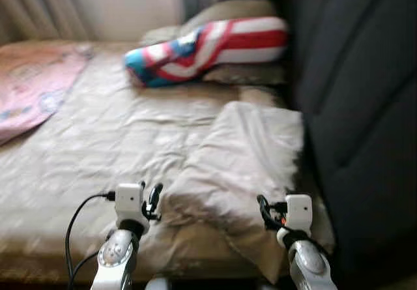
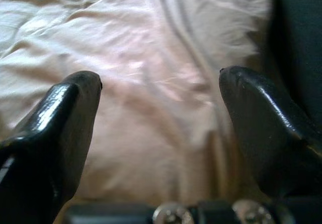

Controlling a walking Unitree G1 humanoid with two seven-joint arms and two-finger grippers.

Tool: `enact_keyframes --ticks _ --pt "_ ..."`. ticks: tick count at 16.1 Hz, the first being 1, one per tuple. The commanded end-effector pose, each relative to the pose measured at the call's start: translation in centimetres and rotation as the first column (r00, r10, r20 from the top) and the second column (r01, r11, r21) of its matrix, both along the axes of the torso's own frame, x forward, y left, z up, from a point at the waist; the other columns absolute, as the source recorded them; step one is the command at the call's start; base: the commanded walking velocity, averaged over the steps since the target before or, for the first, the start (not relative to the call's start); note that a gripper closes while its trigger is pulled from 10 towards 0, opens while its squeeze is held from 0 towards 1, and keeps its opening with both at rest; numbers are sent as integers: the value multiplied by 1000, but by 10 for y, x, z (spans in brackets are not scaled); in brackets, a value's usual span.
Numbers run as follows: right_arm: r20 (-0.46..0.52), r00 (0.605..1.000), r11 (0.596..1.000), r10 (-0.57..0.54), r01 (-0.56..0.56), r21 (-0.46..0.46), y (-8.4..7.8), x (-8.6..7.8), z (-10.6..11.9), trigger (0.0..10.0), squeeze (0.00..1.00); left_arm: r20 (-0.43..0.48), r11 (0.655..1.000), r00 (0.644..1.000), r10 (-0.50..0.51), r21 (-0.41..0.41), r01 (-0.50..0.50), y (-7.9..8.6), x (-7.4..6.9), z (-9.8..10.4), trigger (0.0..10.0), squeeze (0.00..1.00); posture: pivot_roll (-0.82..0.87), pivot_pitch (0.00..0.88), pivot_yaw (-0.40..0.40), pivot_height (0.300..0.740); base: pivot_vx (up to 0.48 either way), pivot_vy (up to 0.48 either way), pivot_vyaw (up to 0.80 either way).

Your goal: Clean up the room

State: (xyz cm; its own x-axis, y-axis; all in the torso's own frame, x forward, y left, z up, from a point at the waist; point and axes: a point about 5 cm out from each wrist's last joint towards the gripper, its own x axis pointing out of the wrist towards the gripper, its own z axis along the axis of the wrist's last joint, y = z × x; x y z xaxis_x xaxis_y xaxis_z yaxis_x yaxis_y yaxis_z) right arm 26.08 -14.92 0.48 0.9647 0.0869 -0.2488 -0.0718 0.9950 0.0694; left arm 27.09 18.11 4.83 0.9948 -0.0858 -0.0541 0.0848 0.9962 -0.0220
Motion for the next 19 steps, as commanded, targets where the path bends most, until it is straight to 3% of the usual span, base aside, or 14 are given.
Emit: enact_keyframes --ticks 1,4,19 --pt "-20 1000 1000 1 -1 9 1 0 -3 10000 0 -21 1000 1000 4 -1 -4 1 -2 -3 10000 0 -33 43 -17 657 0 0 0" --pt "-25 1000 1000 -5 5 9 0 1 -3 10000 0 -20 1000 1000 -2 -4 2 0 -1 -3 10000 0 -34 41 -17 657 0 0 0" --pt "-52 998 1000 -28 27 -11 -2 3 -5 10000 0 -15 1000 1000 -1 -6 1 0 -1 -2 10000 0 -30 47 -22 657 269 0 0"
